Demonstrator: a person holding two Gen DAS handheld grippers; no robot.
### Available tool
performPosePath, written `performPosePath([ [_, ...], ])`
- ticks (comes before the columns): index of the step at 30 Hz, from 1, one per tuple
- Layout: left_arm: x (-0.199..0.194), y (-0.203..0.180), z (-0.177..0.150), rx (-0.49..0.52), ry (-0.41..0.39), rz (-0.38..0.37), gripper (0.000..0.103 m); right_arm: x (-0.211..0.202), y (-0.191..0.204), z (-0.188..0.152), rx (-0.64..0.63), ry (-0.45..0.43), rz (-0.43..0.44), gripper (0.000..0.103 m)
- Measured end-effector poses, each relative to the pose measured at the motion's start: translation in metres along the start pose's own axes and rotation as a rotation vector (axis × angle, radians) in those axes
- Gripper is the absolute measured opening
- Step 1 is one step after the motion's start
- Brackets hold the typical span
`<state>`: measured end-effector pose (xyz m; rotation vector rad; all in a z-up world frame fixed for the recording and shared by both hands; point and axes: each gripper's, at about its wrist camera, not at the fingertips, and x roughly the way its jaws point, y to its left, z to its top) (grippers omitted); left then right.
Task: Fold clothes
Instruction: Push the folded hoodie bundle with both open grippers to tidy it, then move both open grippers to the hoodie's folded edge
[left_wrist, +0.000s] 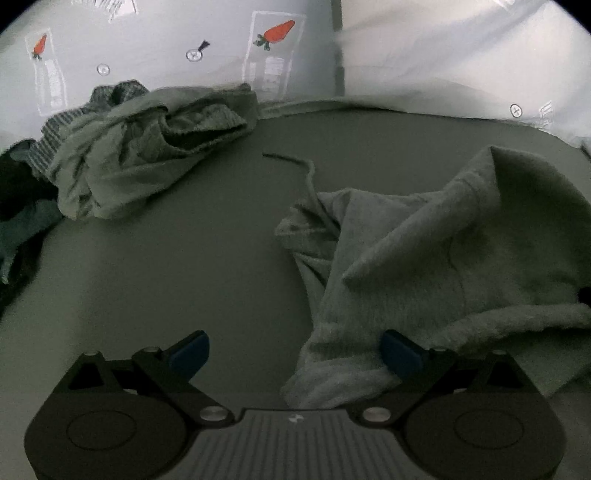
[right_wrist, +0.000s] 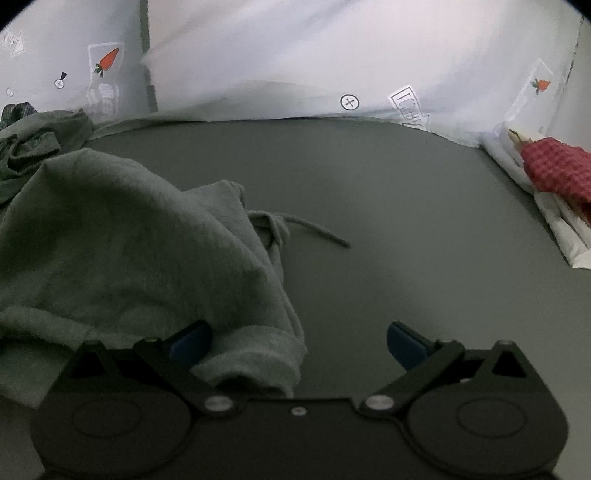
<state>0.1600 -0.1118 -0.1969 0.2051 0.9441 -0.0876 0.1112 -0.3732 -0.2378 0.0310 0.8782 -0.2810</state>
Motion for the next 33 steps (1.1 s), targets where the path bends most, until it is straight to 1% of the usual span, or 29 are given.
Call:
performPosePath([
  [2, -0.010, -0.003, 0.002, 0.008, -0.022, 0.013, 0.099, -0.003, 0.000, 0.002, -0.013, -0.008, -0.003, 0.103],
  [6, -0.036, -0.003, 0.010, -0.009, -0.091, -0.009, 0.099, -0.023, -0.002, 0.011, -0.013, -0.052, 0.010, 0.103],
  [9, -0.059, -0.005, 0.010, 0.003, -0.154, -0.017, 0.099, -0.047, -0.005, 0.013, -0.011, -0.102, 0.024, 0.103],
  [12, -0.086, -0.006, 0.002, 0.020, -0.215, -0.034, 0.099, -0.078, -0.012, 0.010, 0.000, -0.152, 0.057, 0.103],
  [13, -0.096, -0.005, -0.001, 0.021, -0.234, -0.046, 0.099, -0.089, -0.015, 0.008, 0.007, -0.169, 0.070, 0.103],
  [15, -0.115, -0.002, -0.012, 0.018, -0.265, -0.094, 0.099, -0.110, -0.022, 0.003, 0.017, -0.193, 0.093, 0.103],
  [18, -0.138, 0.006, -0.030, 0.025, -0.300, -0.150, 0.099, -0.140, -0.034, -0.006, 0.022, -0.214, 0.097, 0.103],
  [21, -0.151, 0.018, -0.048, 0.006, -0.293, -0.183, 0.099, -0.164, -0.046, -0.013, 0.033, -0.210, 0.102, 0.103],
  [23, -0.153, 0.027, -0.060, -0.020, -0.268, -0.194, 0.099, -0.179, -0.053, -0.020, 0.036, -0.200, 0.104, 0.103],
  [27, -0.154, 0.035, -0.085, -0.063, -0.209, -0.168, 0.099, -0.199, -0.072, -0.037, 0.077, -0.160, 0.139, 0.103],
  [29, -0.155, 0.037, -0.101, -0.110, -0.182, -0.160, 0.099, -0.200, -0.081, -0.050, 0.108, -0.136, 0.177, 0.103],
  [31, -0.154, 0.039, -0.119, -0.163, -0.140, -0.158, 0.099, -0.190, -0.091, -0.066, 0.140, -0.088, 0.218, 0.102],
  [33, -0.152, 0.039, -0.137, -0.201, -0.097, -0.157, 0.099, -0.180, -0.099, -0.083, 0.173, -0.037, 0.246, 0.094],
])
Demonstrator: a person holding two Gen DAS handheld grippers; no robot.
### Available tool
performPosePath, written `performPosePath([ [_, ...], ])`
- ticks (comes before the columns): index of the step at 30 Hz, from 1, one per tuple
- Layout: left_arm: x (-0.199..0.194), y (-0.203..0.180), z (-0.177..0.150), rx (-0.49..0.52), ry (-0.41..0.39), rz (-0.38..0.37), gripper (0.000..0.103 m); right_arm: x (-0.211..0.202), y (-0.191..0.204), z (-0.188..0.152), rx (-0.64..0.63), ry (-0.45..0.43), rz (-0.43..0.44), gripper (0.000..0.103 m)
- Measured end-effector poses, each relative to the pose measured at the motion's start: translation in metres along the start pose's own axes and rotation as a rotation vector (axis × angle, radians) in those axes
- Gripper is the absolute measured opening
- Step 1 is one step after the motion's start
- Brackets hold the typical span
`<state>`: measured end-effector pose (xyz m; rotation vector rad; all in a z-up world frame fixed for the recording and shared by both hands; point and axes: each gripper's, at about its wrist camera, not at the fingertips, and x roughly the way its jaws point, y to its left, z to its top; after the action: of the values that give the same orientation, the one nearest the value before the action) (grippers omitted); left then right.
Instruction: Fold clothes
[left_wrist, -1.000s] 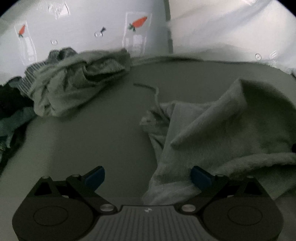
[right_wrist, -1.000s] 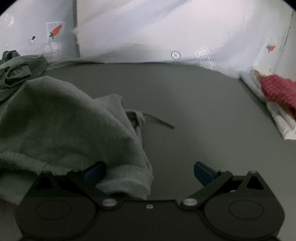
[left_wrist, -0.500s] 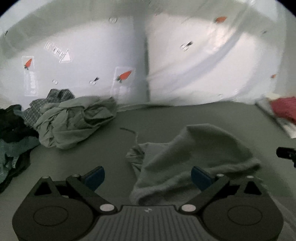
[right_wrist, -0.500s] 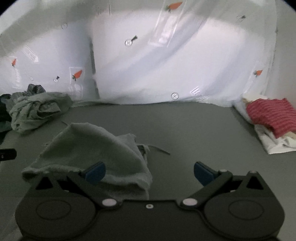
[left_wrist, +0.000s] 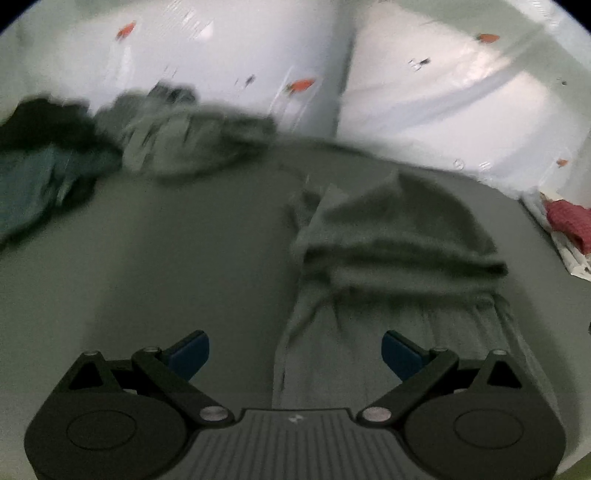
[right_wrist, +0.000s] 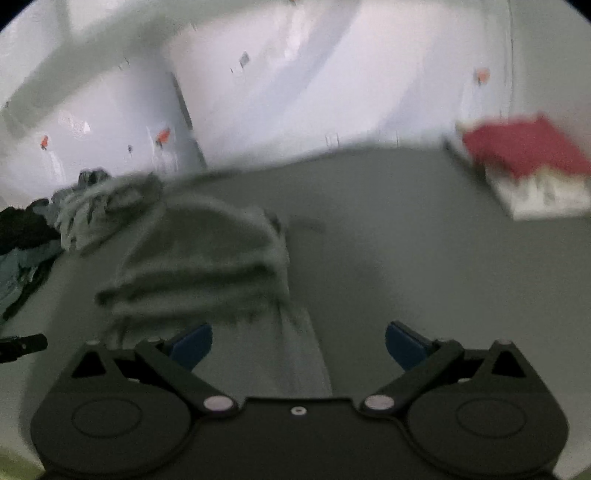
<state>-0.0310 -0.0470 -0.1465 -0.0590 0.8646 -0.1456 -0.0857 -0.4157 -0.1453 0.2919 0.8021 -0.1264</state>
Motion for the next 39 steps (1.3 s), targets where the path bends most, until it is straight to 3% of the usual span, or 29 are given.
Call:
performPosePath([
  [4, 0.002, -0.002, -0.034, 0.019, 0.077, 0.025, 0.098, 0.014, -0.033, -0.033, 0.143, 0.094, 0.062, 0.075],
  [5, 0.002, -0.003, -0.042, 0.029, 0.087, 0.033, 0.098, 0.015, -0.040, -0.041, 0.177, 0.103, 0.070, 0.068],
  [9, 0.005, 0.000, -0.060, 0.030, 0.134, 0.031, 0.091, 0.016, -0.060, -0.068, 0.308, 0.114, 0.110, 0.056],
  [14, 0.013, 0.007, -0.072, 0.007, 0.192, 0.034, 0.090, 0.020, -0.068, -0.092, 0.385, 0.148, 0.136, 0.051],
  [19, 0.021, 0.011, -0.089, -0.014, 0.267, -0.025, 0.090, 0.019, -0.072, -0.116, 0.430, 0.172, 0.154, 0.046],
  [22, 0.024, 0.006, -0.097, 0.007, 0.280, -0.030, 0.084, 0.016, -0.076, -0.123, 0.469, 0.174, 0.173, 0.045],
  [25, 0.024, -0.002, -0.097, 0.050, 0.273, -0.027, 0.061, 0.017, -0.077, -0.127, 0.489, 0.183, 0.199, 0.042],
  [29, 0.023, -0.003, -0.092, 0.046, 0.281, -0.037, 0.029, 0.022, -0.078, -0.131, 0.522, 0.230, 0.235, 0.009],
  [31, 0.020, -0.002, -0.087, 0.013, 0.275, -0.071, 0.012, 0.025, -0.080, -0.134, 0.584, 0.244, 0.295, 0.005],
  [36, 0.005, -0.005, -0.069, -0.039, 0.233, -0.132, 0.008, 0.020, -0.073, -0.120, 0.661, 0.168, 0.438, 0.004],
  [39, -0.010, -0.006, -0.049, -0.076, 0.159, -0.158, 0.007, 0.016, -0.072, -0.098, 0.739, 0.086, 0.533, 0.003],
])
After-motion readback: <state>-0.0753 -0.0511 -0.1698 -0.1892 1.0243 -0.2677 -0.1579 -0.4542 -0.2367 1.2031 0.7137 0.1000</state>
